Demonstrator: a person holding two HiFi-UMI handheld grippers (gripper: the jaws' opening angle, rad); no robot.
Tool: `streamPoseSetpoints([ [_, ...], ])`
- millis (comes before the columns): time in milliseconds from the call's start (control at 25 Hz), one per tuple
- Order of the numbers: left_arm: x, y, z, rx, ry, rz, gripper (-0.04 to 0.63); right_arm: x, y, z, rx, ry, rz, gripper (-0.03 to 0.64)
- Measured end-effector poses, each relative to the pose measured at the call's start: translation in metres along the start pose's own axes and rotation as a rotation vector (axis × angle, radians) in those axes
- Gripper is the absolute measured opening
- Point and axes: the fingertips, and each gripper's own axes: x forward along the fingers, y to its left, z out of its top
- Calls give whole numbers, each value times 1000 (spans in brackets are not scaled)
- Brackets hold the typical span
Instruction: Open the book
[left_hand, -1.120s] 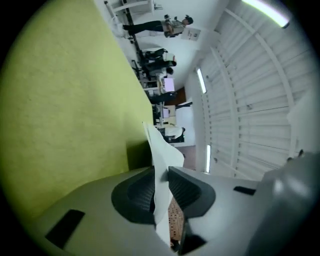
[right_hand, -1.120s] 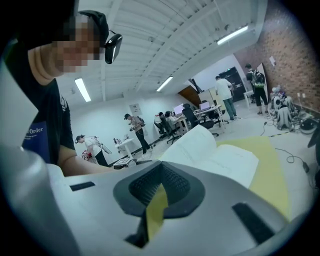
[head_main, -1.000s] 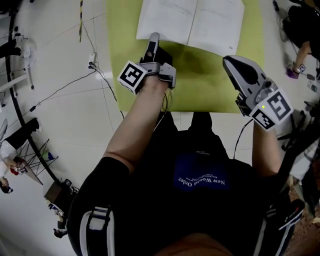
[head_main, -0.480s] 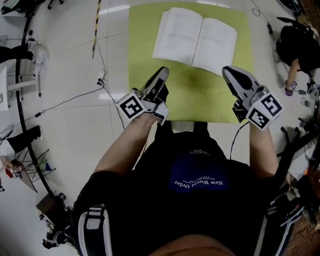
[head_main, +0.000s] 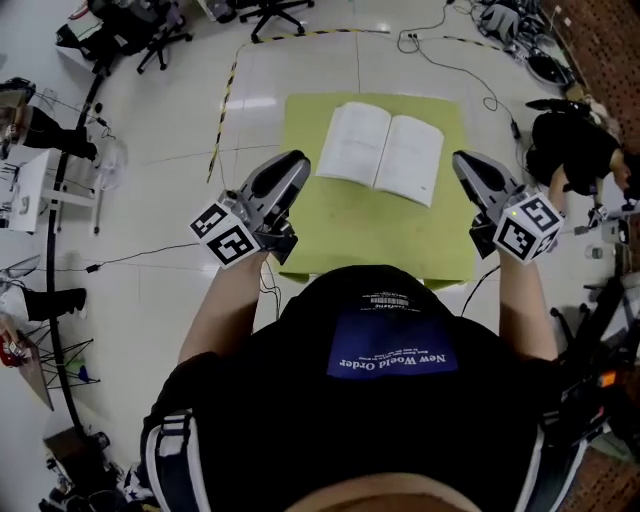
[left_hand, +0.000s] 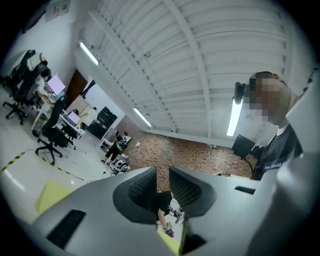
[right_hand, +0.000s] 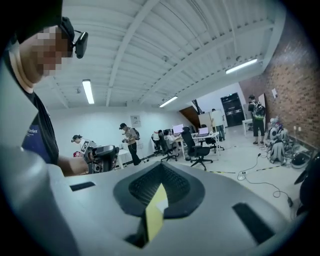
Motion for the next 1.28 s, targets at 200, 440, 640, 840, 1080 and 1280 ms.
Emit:
streamPoseSetpoints([
  [200, -9, -38, 18, 115, 30, -35, 78, -19, 7, 26, -1, -23, -20, -14],
  [440, -14, -50, 14, 115, 21, -8, 78, -34, 12, 15, 41, -13, -23, -14],
  [640, -14, -46, 8, 94, 29, -6, 78, -27, 18, 19, 58, -24, -8, -14],
  [840, -13, -50, 9, 108, 27, -11, 78, -31, 19, 20, 64, -45, -9, -14],
  [1080, -16, -45, 3, 104, 31, -8, 78, -27, 17, 12, 57, -33, -10, -14],
  [1280, -9, -44, 17, 79, 24, -7, 78, -24, 16, 28, 38, -21, -10, -15],
])
